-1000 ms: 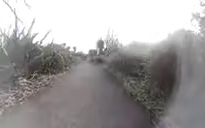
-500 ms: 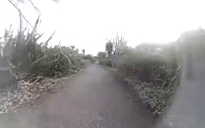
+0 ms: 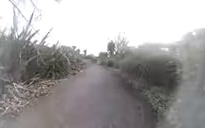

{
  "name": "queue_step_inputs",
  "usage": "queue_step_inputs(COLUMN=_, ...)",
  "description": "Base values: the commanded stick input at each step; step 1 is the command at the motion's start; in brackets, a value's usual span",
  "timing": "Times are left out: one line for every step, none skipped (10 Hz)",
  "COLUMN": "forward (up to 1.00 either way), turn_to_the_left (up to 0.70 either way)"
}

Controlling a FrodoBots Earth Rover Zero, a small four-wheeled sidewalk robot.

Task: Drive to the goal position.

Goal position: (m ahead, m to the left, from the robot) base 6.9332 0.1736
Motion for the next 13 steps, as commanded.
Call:
queue_step_inputs(forward=0.7, turn_to_the_left=0.0)
queue_step_inputs(forward=0.7, turn_to_the_left=0.0)
queue_step_inputs(forward=0.7, turn_to_the_left=0.0)
queue_step_inputs(forward=0.7, turn_to_the_left=0.0)
queue_step_inputs(forward=0.7, turn_to_the_left=0.0)
queue_step_inputs(forward=0.7, turn_to_the_left=0.0)
queue_step_inputs(forward=0.7, turn_to_the_left=0.0)
queue_step_inputs(forward=0.7, turn_to_the_left=0.0)
queue_step_inputs(forward=0.7, turn_to_the_left=0.0)
queue_step_inputs(forward=0.7, turn_to_the_left=0.0)
queue_step_inputs(forward=0.7, turn_to_the_left=0.0)
queue_step_inputs(forward=0.7, turn_to_the_left=0.0)
queue_step_inputs(forward=0.7, turn_to_the_left=0.0)
